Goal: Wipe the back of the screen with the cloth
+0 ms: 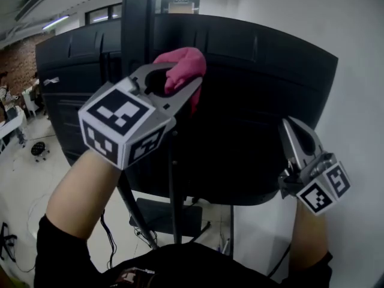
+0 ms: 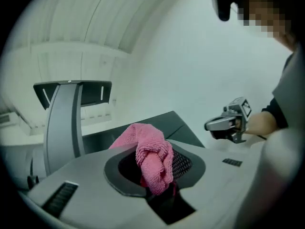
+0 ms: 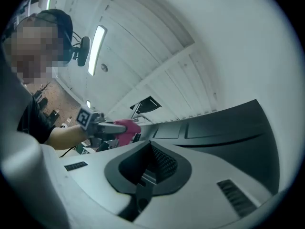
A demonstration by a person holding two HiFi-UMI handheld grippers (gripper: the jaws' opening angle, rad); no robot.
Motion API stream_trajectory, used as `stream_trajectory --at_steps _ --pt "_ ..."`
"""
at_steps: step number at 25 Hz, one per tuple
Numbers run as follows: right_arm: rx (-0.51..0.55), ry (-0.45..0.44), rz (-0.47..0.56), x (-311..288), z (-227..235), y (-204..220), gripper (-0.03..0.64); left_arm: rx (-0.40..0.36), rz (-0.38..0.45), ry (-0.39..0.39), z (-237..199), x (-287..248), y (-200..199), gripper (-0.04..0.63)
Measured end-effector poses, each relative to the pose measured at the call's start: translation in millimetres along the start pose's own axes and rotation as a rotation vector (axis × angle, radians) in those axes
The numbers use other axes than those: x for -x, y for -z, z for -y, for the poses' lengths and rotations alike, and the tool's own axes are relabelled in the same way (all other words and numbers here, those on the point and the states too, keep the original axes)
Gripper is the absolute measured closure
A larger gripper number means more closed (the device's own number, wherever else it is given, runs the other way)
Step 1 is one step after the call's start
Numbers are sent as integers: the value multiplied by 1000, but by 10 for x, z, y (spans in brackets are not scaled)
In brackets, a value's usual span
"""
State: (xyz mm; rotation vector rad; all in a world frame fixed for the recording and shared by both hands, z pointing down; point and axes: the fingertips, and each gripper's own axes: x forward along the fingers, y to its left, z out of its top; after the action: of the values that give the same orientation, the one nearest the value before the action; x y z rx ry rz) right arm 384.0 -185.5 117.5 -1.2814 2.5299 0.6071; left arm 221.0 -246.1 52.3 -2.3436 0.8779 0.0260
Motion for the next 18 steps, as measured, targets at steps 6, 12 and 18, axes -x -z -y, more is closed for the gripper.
stream_trajectory --at_steps 6,12,18 --pt "-11 13 -8 289 103 145 614 -172 -285 -163 -460 -1139 149 499" --pt "-55 59 29 719 163 114 614 -311 -406 -57 285 -1816 156 499" --pt "-50 81 12 995 202 136 614 -419 -414 -102 391 -1999 -38 497"
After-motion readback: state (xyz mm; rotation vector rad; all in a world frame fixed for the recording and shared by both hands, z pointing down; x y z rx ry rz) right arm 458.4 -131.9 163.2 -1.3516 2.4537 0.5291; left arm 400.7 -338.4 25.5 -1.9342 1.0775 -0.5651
